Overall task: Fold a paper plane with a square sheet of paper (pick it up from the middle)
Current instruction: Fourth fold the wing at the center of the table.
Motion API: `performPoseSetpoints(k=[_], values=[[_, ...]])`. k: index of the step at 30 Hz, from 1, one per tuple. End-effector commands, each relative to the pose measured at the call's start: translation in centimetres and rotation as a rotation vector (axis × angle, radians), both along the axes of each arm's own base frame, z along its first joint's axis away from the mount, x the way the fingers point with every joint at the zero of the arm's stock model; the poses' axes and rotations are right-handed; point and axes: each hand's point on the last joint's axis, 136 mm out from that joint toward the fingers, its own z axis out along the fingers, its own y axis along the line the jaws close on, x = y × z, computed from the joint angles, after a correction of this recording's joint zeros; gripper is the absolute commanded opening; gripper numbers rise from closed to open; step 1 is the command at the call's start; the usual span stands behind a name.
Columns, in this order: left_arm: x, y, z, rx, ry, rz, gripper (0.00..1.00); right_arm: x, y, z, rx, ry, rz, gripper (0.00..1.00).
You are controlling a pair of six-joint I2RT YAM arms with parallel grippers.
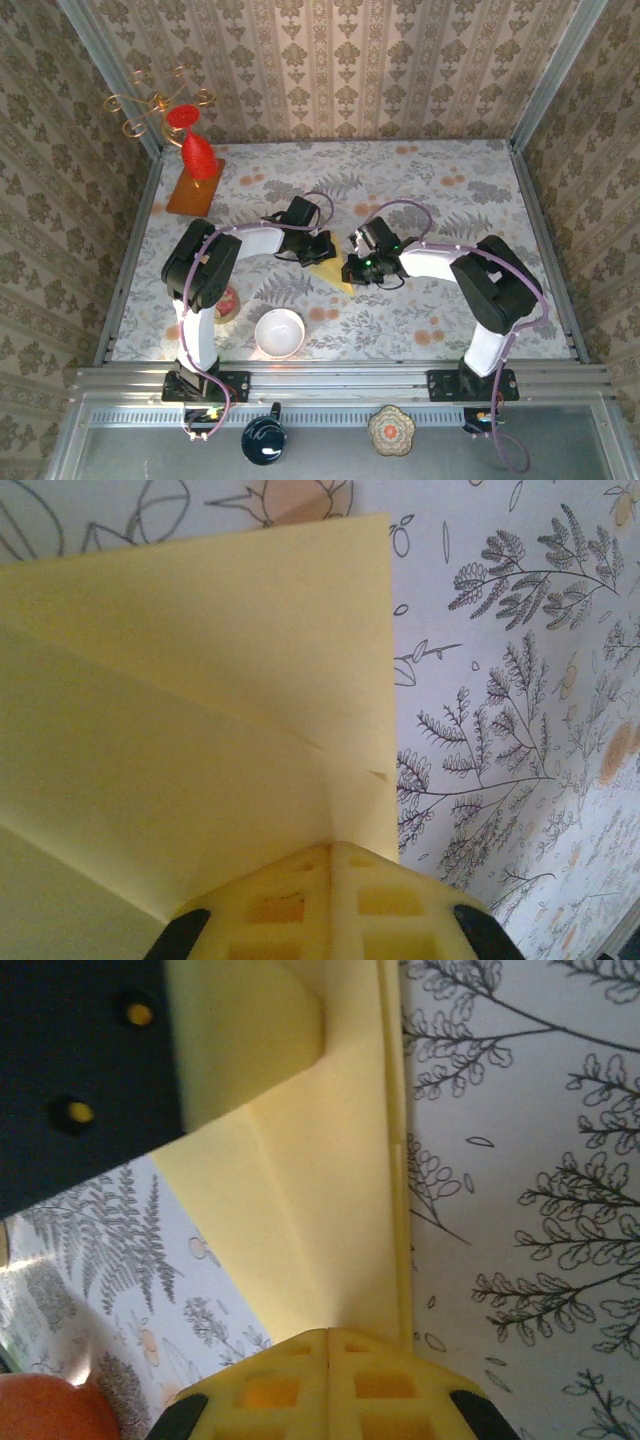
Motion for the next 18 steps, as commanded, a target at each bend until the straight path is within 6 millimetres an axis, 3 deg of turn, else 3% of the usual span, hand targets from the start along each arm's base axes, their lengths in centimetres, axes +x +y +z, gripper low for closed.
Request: performPoseSetpoints(k=[1, 7, 10, 18], values=[[-1.1, 2.6, -2.3, 0.139, 0.061, 0.03, 0.06, -0.2, -0.8, -1.5, -0.079, 0.025, -0.005, 0.04], [0.3, 0.5, 2.7, 0.015, -0.09, -0.019, 0.07, -1.3, -2.5, -3.8, -0.177, 0.088, -0.018, 0.02], [0.0, 0.2, 4.0, -0.04, -0.131, -0.025, 0.07, -1.7, -3.0, -4.4, -0.196, 0.111, -0.025, 0.02], [-2.4, -0.6, 3.3, -0.082, -0.128, -0.068, 0.06, -2.4, -3.3, -5.1, -0.211, 0.15, -0.033, 0.01]])
